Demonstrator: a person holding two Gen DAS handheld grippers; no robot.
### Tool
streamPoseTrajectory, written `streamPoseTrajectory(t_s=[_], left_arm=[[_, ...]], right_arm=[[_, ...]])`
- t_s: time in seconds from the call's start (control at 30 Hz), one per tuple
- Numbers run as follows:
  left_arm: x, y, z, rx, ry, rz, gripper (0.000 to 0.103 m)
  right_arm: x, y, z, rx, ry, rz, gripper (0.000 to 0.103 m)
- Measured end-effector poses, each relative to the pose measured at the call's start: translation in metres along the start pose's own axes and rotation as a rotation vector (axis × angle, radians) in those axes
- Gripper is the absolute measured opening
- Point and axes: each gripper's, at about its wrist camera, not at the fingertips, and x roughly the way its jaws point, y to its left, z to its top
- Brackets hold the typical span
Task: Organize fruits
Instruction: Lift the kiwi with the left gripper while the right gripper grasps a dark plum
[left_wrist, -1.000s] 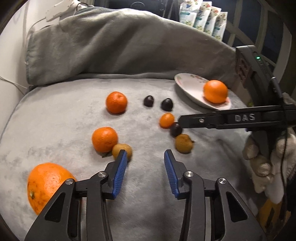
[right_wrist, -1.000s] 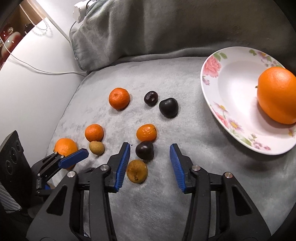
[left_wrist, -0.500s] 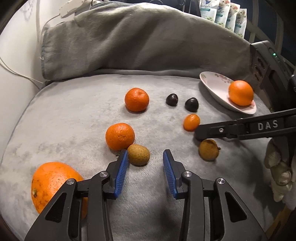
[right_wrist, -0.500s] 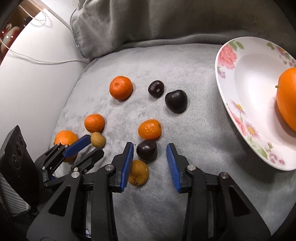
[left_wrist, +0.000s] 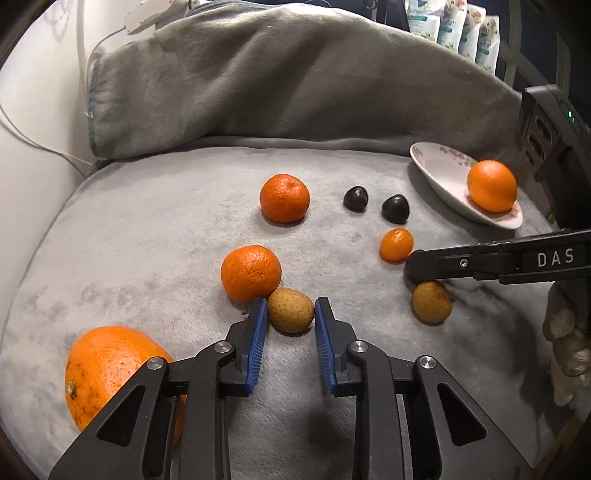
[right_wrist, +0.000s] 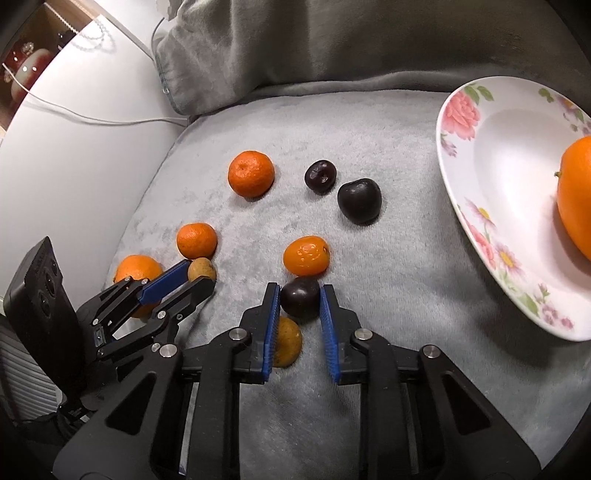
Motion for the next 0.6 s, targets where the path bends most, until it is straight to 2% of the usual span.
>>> streamPoseTrajectory(t_s=[0.2,0.6], left_arm=[[-0.012,-0.001,0.004,-0.019,-0.021,-0.055,0.025],[-0.025,-0.024,0.03,0.003,-0.059,-0.202,0.025]], right_arm=[[-0.019,-0.002,-0.006,0.001,-0.047,-0.001,0.023],[-0.087,-0.011,-0.017,-0.014,-0.236,-0.117,0.023]])
